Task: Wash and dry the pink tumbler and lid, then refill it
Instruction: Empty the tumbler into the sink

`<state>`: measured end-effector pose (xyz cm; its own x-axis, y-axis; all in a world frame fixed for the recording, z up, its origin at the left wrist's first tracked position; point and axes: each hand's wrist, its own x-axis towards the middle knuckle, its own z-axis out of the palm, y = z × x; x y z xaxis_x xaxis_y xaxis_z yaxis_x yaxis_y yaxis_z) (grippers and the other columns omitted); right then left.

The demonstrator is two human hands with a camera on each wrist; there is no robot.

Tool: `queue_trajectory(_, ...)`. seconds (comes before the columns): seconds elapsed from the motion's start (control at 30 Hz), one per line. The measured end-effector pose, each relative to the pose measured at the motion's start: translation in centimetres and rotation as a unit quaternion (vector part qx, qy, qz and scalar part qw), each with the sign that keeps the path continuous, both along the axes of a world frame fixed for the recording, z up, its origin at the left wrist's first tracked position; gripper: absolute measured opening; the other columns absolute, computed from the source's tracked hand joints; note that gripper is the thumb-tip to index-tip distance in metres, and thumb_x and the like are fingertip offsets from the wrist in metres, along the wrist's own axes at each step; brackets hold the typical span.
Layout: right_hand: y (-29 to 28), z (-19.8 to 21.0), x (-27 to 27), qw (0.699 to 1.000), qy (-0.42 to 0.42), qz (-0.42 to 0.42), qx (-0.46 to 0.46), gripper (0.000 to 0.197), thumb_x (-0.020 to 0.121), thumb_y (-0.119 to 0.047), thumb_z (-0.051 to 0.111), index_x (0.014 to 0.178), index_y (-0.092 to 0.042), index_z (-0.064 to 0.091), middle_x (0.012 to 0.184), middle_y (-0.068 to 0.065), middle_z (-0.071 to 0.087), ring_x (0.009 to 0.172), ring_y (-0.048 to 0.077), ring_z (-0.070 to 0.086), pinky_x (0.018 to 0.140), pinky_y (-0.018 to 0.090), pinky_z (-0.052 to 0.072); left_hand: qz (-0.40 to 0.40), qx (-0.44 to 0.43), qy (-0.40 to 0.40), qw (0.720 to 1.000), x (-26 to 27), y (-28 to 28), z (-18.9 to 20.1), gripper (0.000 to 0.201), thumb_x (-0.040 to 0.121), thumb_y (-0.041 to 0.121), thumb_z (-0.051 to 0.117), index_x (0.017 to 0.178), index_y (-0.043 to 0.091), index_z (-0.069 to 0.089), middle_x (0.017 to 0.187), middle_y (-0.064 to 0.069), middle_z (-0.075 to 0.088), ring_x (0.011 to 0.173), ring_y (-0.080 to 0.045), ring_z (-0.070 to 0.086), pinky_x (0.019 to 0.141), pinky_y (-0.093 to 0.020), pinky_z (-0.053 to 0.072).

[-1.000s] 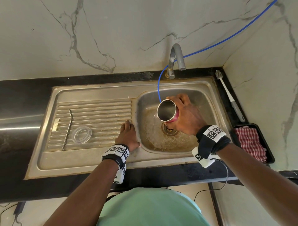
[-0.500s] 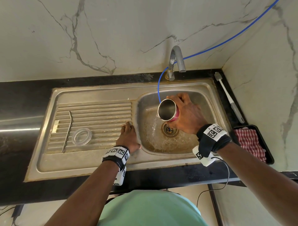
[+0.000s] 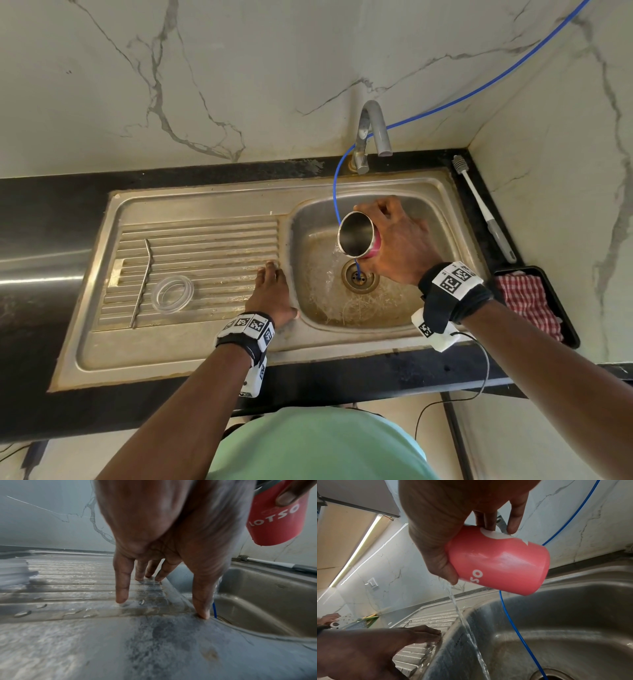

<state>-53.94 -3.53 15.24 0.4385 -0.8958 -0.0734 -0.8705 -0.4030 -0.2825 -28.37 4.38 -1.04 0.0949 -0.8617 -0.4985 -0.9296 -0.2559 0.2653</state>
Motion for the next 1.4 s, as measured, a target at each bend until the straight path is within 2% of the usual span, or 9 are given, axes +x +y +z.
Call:
queue_trajectory(0.23, 0.03, 0.35, 0.14, 1.000, 0.022, 0.000, -0.001, 0.101, 0.066, -0.055, 0.088, 0.150, -0.035, 0.038, 0.142, 0.001, 0.036, 0.126, 0.025, 0.056, 0.104, 0.057, 0.044, -0.001, -0.002, -0.001, 1.000, 0.03, 0.06, 0.00, 0.122, 0.087, 0.040, 0.086, 0.169, 0.002, 0.004, 0.177, -0.017, -0.006, 0.164, -0.041, -0.005, 0.134, -0.050, 0.011)
queue_trajectory(0.6, -0.14, 0.36, 0.30, 0.999, 0.039, 0.006, -0.015, 0.102, 0.064, -0.054, 0.089, 0.150, -0.034, 0.039, 0.140, 0.002, 0.036, 0.125, 0.026, 0.056, 0.102, 0.057, 0.047, -0.003, -0.003, 0.001, 1.000, 0.20, -0.03, -0.32, 0.122, 0.085, 0.040, 0.087, 0.169, 0.002, 0.006, 0.177, -0.016, -0.004, 0.164, -0.039, -0.005, 0.134, -0.050, 0.013)
queue_trajectory(1.4, -0.37, 0.77, 0.30, 0.998, 0.057, 0.018, -0.027, 0.101, 0.064, -0.052, 0.090, 0.150, -0.035, 0.039, 0.139, 0.002, 0.034, 0.127, 0.026, 0.054, 0.103, 0.061, 0.048, 0.002, 0.002, -0.004, 1.000, -0.14, 0.04, 0.48, 0.120, 0.089, 0.037, 0.085, 0.169, 0.001, 0.004, 0.178, -0.016, -0.006, 0.165, -0.038, -0.007, 0.134, -0.047, 0.011)
